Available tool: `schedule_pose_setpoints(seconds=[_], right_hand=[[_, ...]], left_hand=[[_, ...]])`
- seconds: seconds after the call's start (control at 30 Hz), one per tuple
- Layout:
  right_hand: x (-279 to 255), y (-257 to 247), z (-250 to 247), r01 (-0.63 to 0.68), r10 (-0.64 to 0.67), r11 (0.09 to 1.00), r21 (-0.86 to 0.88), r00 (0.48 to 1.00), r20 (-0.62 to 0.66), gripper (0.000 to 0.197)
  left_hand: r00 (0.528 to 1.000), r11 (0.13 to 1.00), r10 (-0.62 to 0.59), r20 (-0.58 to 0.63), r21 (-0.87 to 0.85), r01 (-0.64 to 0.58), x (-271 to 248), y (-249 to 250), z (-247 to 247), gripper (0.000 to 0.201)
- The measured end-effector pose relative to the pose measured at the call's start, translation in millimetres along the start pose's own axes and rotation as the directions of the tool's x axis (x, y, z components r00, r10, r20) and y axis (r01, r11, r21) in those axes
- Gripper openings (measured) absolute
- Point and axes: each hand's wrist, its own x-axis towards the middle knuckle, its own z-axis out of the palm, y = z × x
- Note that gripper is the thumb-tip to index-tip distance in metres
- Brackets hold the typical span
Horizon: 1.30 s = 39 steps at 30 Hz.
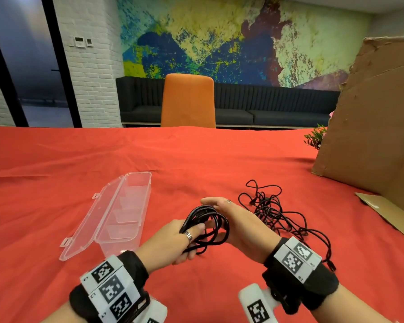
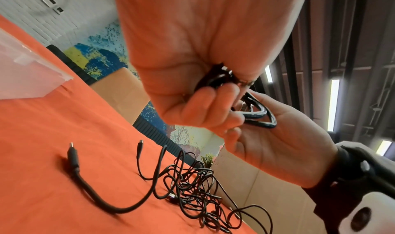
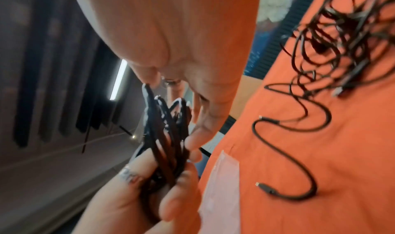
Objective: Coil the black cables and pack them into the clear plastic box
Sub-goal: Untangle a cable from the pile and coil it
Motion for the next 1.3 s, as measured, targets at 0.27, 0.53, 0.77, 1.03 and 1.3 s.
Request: schedule_pose_setpoints(seconds=[0.27, 0.53, 0.77, 1.03, 1.3], right_hand=[[1.2, 7.1, -2.1, 0.057, -0.055, 0.998, 0.027, 0.995, -0.086, 0.013], [-0.6, 7.9, -5.4, 0.103, -0.099, 0.993, 0.054, 0.993, -0.067, 0.017], [-2.7, 12.2, 1.0, 0.103, -0.103, 0.995, 0.005, 0.994, -0.02, 0.036], [-0.8, 17.2, -4.4, 0.177, -0.243, 0.925, -0.336, 0.956, -0.165, 0.01], [0.3, 21.8, -6.0, 0.153, -0.178, 0.961, -0.229, 0.979, -0.096, 0.02]], left_hand=[[0.998, 0.992, -0.06, 0.03, -0.112, 0.063, 3.6, -0.2, -1.0, 0.033], [1.0, 0.978, 0.003, 0.016, -0.211, 0.001, 3.9, -2.1, 0.9, 0.02], [0.999, 0.98, 0.008, -0.034, -0.197, -0.015, 6.9, 3.7, 7.0, 0.02], [0.999, 0.951, 0.035, 0.013, -0.309, -0.029, 2.9, 3.9, 5.6, 0.017], [0.973, 0.991, 0.104, -0.204, -0.057, -0.118, 6.4, 5.2, 2.2, 0.004]])
